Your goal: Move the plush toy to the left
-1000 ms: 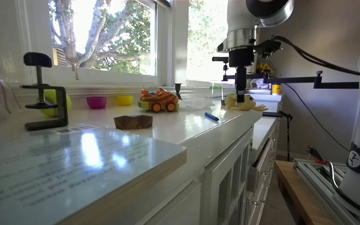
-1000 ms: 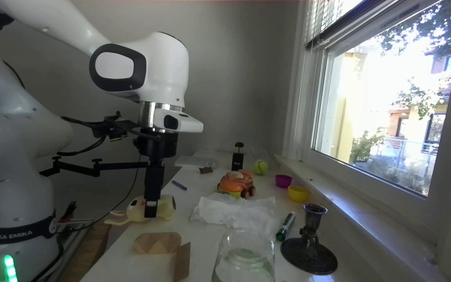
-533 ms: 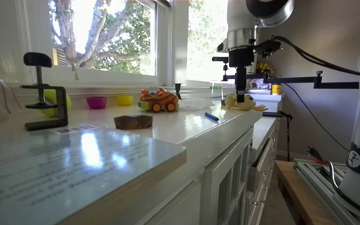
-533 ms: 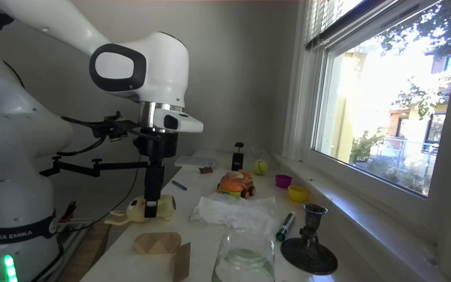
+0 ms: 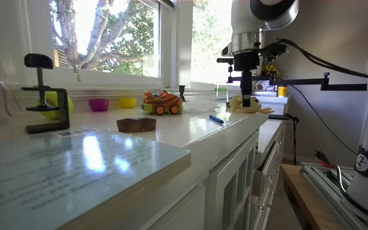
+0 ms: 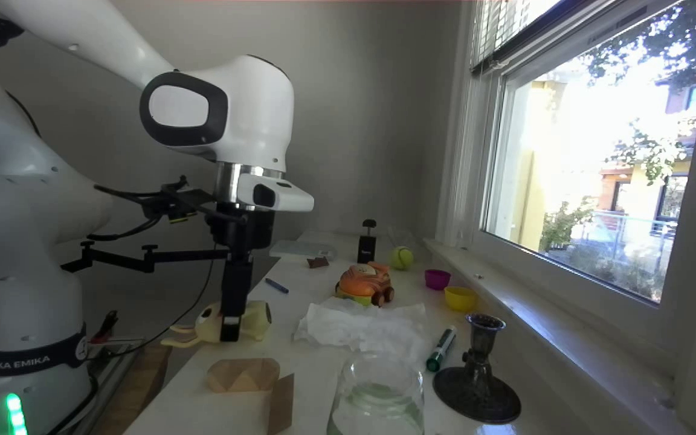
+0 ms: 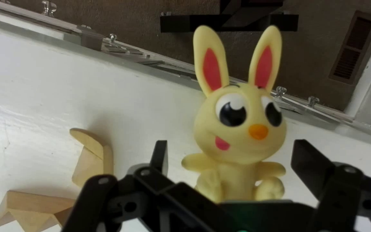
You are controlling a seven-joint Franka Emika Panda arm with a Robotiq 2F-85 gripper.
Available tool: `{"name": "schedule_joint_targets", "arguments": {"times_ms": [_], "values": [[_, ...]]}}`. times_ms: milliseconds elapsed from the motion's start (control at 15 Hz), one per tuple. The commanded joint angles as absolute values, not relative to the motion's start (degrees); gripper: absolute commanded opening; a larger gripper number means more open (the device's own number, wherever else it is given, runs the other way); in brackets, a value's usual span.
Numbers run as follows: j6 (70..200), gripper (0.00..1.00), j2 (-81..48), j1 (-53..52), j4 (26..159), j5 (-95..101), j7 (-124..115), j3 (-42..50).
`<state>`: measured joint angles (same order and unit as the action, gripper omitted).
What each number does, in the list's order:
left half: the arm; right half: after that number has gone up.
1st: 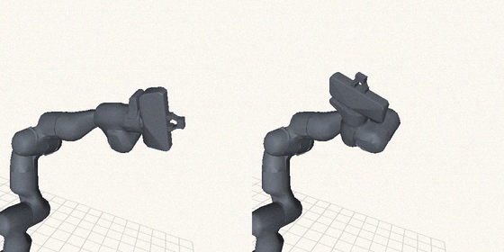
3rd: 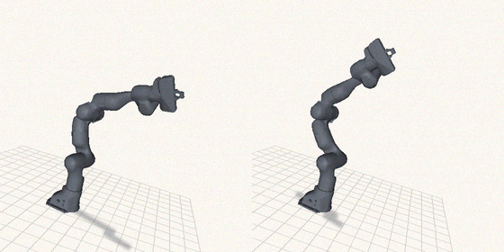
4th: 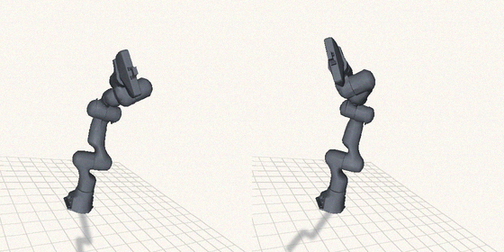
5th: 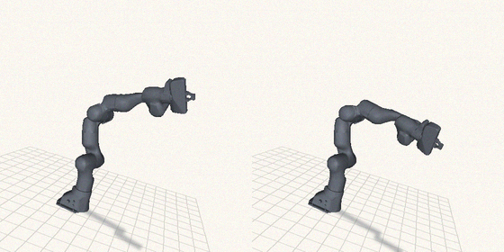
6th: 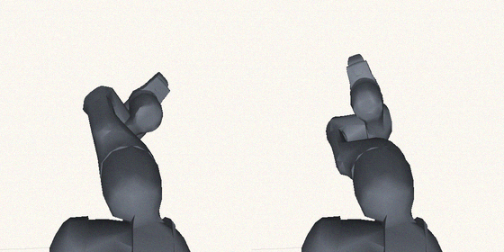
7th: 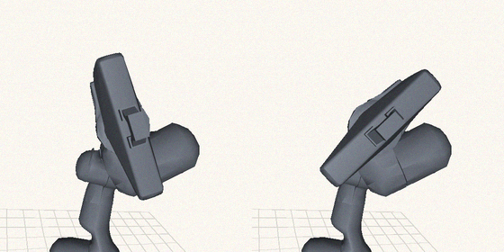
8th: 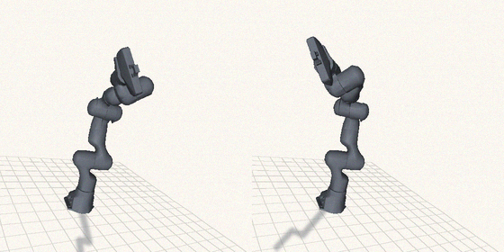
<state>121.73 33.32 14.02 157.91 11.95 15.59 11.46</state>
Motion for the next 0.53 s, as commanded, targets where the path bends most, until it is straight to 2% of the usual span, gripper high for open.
{"name": "schedule_joint_targets", "arguments": {"times_ms": [0, 67, 267, 467], "values": [[122.24, 0.71, 33.03, 13.64, 157.84, 12.74, 15.35, 12.11], [122.25, 0.70, 33.04, 13.64, 157.84, 12.74, 15.37, 12.13], [122.21, 0.49, 33.04, 13.65, 157.83, 12.81, 15.41, 12.12], [121.78, 0.35, 33.14, 13.95, 157.78, 12.99, 14.72, 11.86]]}}
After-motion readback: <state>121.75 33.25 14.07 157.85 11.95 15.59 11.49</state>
